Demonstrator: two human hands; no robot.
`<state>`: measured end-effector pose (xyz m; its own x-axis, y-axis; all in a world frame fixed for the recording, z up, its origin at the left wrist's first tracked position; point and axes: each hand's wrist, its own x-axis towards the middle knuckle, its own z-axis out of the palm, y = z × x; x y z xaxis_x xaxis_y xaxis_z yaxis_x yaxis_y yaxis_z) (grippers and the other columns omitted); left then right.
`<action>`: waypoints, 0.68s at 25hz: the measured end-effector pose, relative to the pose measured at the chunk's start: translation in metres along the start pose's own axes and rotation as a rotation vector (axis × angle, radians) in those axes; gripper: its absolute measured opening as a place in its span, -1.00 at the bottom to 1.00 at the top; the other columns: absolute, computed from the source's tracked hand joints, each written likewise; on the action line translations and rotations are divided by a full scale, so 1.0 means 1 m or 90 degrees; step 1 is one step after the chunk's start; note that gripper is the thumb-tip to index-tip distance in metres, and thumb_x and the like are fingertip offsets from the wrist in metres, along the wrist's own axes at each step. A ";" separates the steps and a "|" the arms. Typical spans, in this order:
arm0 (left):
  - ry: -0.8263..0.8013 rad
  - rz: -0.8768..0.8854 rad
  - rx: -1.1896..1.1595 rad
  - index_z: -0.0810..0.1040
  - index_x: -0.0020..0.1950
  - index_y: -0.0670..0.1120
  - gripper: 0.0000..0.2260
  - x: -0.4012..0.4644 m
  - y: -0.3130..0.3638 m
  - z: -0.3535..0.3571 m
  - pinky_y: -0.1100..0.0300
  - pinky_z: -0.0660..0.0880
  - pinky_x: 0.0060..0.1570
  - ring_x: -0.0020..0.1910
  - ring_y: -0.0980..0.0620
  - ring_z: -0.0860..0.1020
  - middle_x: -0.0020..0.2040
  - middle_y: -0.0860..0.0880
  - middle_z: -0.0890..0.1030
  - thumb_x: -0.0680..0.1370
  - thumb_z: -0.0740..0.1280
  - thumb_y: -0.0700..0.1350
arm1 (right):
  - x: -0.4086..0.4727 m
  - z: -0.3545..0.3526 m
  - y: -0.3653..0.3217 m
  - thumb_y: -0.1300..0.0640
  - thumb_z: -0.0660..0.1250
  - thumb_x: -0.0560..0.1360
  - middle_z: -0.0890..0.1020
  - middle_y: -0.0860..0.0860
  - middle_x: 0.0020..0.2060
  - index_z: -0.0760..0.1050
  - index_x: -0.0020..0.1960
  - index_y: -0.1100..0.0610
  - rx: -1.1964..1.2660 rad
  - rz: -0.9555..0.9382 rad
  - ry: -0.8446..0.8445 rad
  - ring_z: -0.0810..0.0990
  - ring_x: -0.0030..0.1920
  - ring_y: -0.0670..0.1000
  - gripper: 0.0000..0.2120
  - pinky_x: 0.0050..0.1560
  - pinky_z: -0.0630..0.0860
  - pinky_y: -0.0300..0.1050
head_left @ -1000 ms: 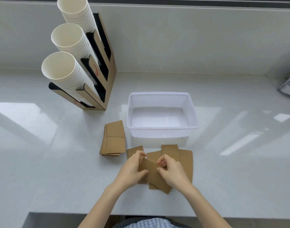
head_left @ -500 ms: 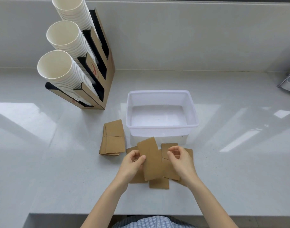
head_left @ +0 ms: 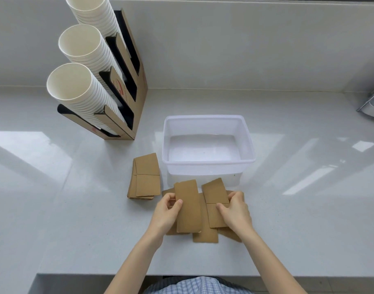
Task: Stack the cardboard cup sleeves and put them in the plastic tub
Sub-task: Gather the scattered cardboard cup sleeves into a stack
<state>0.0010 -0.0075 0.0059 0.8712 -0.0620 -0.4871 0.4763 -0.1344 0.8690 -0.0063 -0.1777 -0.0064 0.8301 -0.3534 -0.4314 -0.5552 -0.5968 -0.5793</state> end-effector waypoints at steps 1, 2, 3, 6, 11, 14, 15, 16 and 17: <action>0.003 0.001 -0.003 0.44 -0.05 -0.01 -0.93 0.000 0.000 -0.001 0.35 0.40 -0.24 -0.13 0.21 0.50 -0.12 0.10 0.55 0.55 0.18 -0.14 | 0.000 -0.003 -0.001 0.14 0.25 0.49 0.50 0.15 0.09 0.25 0.02 0.16 0.082 0.001 -0.010 0.48 -0.05 0.07 -0.79 -0.03 0.45 -0.04; 0.006 0.001 -0.005 0.44 -0.06 -0.01 -0.93 0.000 0.000 -0.001 0.36 0.41 -0.25 -0.14 0.22 0.51 -0.13 0.10 0.56 0.55 0.18 -0.14 | -0.001 -0.006 -0.002 0.17 0.23 0.51 0.51 0.15 0.09 0.27 0.05 0.16 0.150 0.001 -0.011 0.48 -0.07 0.06 -0.82 -0.09 0.45 -0.10; 0.008 0.001 -0.004 0.44 -0.07 -0.01 -0.92 0.000 0.000 -0.002 0.38 0.43 -0.27 -0.15 0.23 0.52 -0.15 0.11 0.57 0.55 0.17 -0.15 | -0.002 -0.010 -0.003 0.19 0.21 0.52 0.52 0.14 0.08 0.28 0.11 0.18 0.207 0.000 -0.016 0.48 -0.06 0.04 -0.80 -0.17 0.43 -0.16; 0.010 0.000 0.004 0.43 -0.12 0.03 -0.89 0.000 0.000 -0.002 0.49 0.45 -0.38 -0.18 0.23 0.54 -0.18 0.11 0.59 0.56 0.16 -0.14 | -0.009 -0.016 -0.008 0.22 0.21 0.53 0.56 0.09 -0.01 0.31 0.19 0.17 0.371 -0.005 -0.064 0.53 -0.09 0.01 -0.75 -0.24 0.43 -0.27; -0.011 0.001 0.000 0.44 -0.09 0.02 -0.89 -0.001 0.004 0.004 0.40 0.47 -0.33 -0.18 0.20 0.55 -0.16 0.09 0.61 0.56 0.15 -0.14 | -0.018 -0.004 -0.014 0.23 0.27 0.49 0.57 0.00 -0.18 0.42 0.08 0.15 0.353 -0.050 -0.115 0.55 -0.19 -0.07 -0.82 -0.20 0.48 -0.27; -0.029 0.000 -0.015 0.46 -0.01 -0.04 -0.88 -0.001 0.004 0.007 0.35 0.52 -0.29 -0.24 0.22 0.59 -0.18 0.10 0.61 0.57 0.14 -0.12 | -0.020 0.006 -0.014 0.16 0.31 0.45 0.58 0.05 -0.11 0.46 0.07 0.14 0.229 -0.079 -0.076 0.53 -0.19 -0.05 -0.80 -0.24 0.42 -0.33; -0.033 0.002 -0.020 0.47 -0.03 -0.03 -0.90 -0.002 0.004 0.008 0.37 0.51 -0.32 -0.27 0.25 0.59 -0.19 0.11 0.62 0.56 0.16 -0.12 | -0.021 0.008 -0.014 0.14 0.32 0.45 0.58 0.06 -0.09 0.46 0.06 0.13 0.206 -0.087 -0.068 0.53 -0.18 -0.04 -0.80 -0.26 0.40 -0.35; -0.037 0.005 -0.023 0.46 -0.04 -0.02 -0.92 -0.002 0.004 0.009 0.38 0.50 -0.33 -0.28 0.26 0.59 -0.18 0.11 0.62 0.55 0.18 -0.12 | -0.021 0.010 -0.014 0.13 0.32 0.45 0.57 0.07 -0.07 0.45 0.05 0.11 0.195 -0.094 -0.065 0.52 -0.17 -0.04 -0.81 -0.27 0.39 -0.35; -0.040 0.005 -0.024 0.46 -0.01 -0.03 -0.93 -0.002 0.004 0.009 0.37 0.50 -0.32 -0.24 0.23 0.59 -0.16 0.10 0.62 0.54 0.20 -0.13 | -0.022 0.011 -0.014 0.12 0.32 0.45 0.56 0.05 -0.08 0.43 0.03 0.08 0.187 -0.099 -0.066 0.52 -0.18 -0.05 -0.83 -0.29 0.37 -0.36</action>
<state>-0.0003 -0.0167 0.0095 0.8661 -0.1246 -0.4841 0.4751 -0.0959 0.8747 -0.0174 -0.1540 0.0037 0.9047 -0.1898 -0.3814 -0.4260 -0.3994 -0.8118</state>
